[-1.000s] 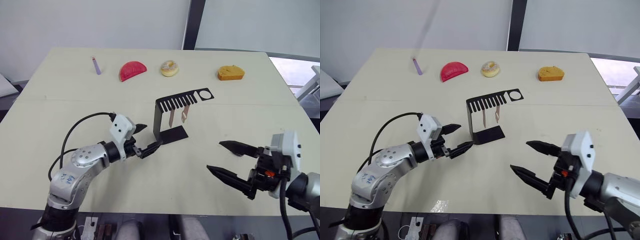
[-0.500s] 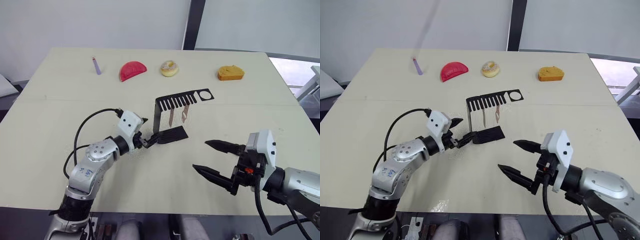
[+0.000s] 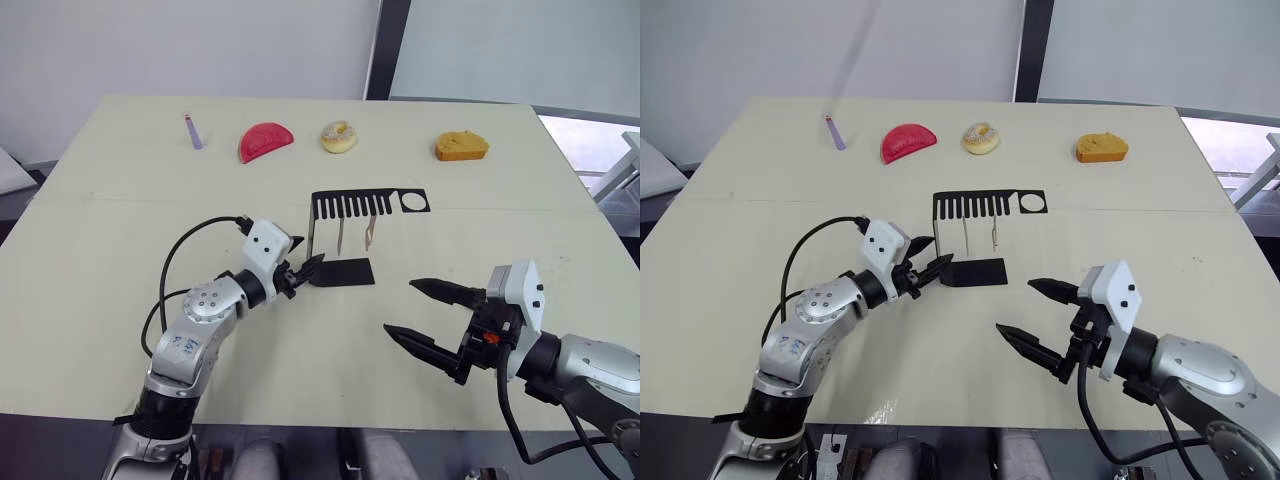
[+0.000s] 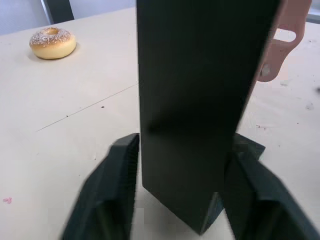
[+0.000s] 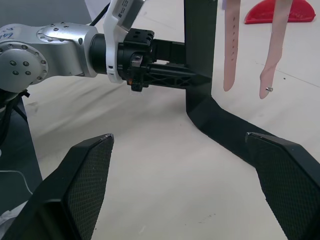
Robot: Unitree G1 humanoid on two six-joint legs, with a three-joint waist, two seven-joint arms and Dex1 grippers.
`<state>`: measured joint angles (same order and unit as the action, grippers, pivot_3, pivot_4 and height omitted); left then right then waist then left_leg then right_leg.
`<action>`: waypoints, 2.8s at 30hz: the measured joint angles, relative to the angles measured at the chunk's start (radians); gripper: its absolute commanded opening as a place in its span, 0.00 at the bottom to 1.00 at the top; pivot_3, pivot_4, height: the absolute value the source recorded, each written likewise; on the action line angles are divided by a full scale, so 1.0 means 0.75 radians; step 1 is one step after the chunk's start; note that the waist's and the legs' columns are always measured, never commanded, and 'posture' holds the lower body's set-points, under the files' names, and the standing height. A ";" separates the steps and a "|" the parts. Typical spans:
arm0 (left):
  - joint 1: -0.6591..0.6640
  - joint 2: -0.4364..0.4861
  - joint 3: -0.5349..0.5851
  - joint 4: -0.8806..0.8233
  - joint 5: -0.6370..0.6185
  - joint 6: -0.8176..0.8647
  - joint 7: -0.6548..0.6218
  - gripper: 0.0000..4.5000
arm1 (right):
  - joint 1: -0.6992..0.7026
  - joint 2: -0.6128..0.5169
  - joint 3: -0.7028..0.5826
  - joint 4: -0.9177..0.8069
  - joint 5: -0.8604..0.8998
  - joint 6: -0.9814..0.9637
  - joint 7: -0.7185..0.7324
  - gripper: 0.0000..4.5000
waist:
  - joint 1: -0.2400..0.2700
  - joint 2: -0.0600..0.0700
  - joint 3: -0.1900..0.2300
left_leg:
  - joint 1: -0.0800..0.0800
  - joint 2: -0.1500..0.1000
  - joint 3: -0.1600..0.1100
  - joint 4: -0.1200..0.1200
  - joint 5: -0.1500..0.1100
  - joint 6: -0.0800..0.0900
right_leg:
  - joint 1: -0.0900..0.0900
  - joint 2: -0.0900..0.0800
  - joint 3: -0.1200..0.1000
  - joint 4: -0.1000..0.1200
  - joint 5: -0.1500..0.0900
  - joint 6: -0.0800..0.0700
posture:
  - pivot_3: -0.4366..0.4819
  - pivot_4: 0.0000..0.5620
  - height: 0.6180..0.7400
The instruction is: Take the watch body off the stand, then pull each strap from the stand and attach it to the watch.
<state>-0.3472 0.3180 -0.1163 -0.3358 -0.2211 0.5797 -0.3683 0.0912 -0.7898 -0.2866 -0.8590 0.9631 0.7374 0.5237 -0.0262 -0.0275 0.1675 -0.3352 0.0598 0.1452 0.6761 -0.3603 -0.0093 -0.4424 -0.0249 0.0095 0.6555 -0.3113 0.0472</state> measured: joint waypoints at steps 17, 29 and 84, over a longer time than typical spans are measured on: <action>-0.027 -0.039 -0.012 0.030 0.054 -0.043 0.022 0.42 | -0.034 0.037 0.008 0.029 -0.030 -0.003 -0.011 1.00 | 0.000 0.000 0.000 | 0.000 0.000 0.000 0.001 0.000 0.000 | 0.000 0.000 0.000 0.001 0.000 0.000 | 0.48 0.27 0.98; -0.051 -0.061 -0.015 0.055 0.062 -0.076 0.022 0.42 | -0.043 0.040 0.012 0.030 -0.029 -0.003 -0.019 1.00 | 0.000 0.000 0.000 | 0.000 0.000 0.000 0.002 0.000 0.000 | 0.000 0.000 0.000 0.001 0.000 0.000 | 0.48 0.27 0.98; -0.058 -0.236 -0.073 0.090 0.185 -0.059 0.151 0.01 | -0.461 0.537 0.471 -0.035 -0.290 0.352 -1.002 1.00 | -0.003 0.000 0.000 | -0.002 0.001 0.000 0.004 0.000 0.000 | -0.002 0.000 -0.001 0.002 0.000 0.000 | 0.48 0.27 0.98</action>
<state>-0.3905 0.1413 -0.1707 -0.2683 -0.0821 0.5356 -0.2551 -0.2547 -0.3873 0.0665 -0.8850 0.7454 1.0012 -0.2279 -0.0283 -0.0273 0.1673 -0.3369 0.0607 0.1455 0.6788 -0.3606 -0.0090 -0.4437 -0.0252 0.0090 0.6572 -0.3114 0.0469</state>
